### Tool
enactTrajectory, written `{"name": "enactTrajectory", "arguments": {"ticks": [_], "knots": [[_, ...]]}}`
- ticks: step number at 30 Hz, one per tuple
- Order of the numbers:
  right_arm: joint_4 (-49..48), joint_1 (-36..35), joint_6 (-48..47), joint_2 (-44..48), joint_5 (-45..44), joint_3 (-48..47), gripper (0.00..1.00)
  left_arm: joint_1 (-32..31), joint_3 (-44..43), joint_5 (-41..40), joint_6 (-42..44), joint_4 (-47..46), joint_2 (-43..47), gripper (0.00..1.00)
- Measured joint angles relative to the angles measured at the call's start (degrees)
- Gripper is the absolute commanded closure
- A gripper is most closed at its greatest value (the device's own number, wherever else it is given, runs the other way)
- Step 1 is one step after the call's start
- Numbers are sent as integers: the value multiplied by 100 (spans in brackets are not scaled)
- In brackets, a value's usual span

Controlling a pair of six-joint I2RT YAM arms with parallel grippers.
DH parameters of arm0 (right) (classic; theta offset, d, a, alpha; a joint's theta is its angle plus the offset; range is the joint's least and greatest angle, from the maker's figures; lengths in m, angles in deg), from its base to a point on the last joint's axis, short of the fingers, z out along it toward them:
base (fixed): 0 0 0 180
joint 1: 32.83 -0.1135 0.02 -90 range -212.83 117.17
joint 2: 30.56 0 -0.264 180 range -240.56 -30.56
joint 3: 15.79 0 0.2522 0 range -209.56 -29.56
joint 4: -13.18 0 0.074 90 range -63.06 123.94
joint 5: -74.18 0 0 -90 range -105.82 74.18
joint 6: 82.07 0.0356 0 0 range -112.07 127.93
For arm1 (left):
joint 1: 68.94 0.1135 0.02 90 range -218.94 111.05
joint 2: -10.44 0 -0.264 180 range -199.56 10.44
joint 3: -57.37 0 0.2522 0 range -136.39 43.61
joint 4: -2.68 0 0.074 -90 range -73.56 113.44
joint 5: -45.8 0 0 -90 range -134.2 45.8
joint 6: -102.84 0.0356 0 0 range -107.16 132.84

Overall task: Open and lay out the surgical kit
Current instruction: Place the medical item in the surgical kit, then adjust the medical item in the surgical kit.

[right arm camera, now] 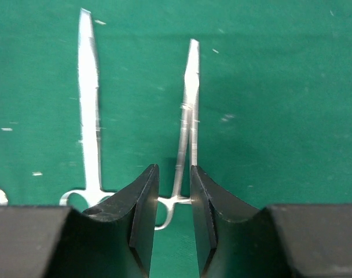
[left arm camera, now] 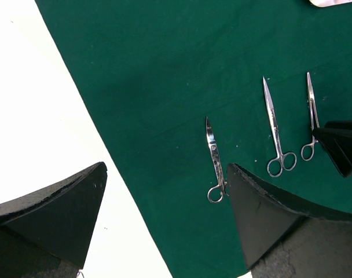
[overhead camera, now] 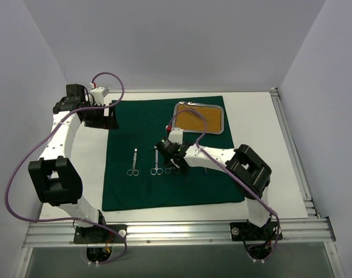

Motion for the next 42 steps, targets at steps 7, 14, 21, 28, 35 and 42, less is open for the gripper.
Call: {"name": "enactTrajectory", "arguments": {"ticks": [7,14,21,28,35,42], "knots": [[15,-170,-87,0,-42,-442,78,0,0,2,2,0,0,6],[-125,-205,-275,-424,387,-1104,86,2,0,20,0,4,0,6],[-190,-208,-227,-695,549,-955,80,2,0,39,2,4,0,6],[-240,-214,-214,-726,597,-955,81,2,0,39,0,4,0,6],[-369,-243,-157,-881,660,-955,81,2,0,42,2,4,0,6],[-387,-245,-85,-890,662,-955,87,2,0,44,2,4,0,6]]}}
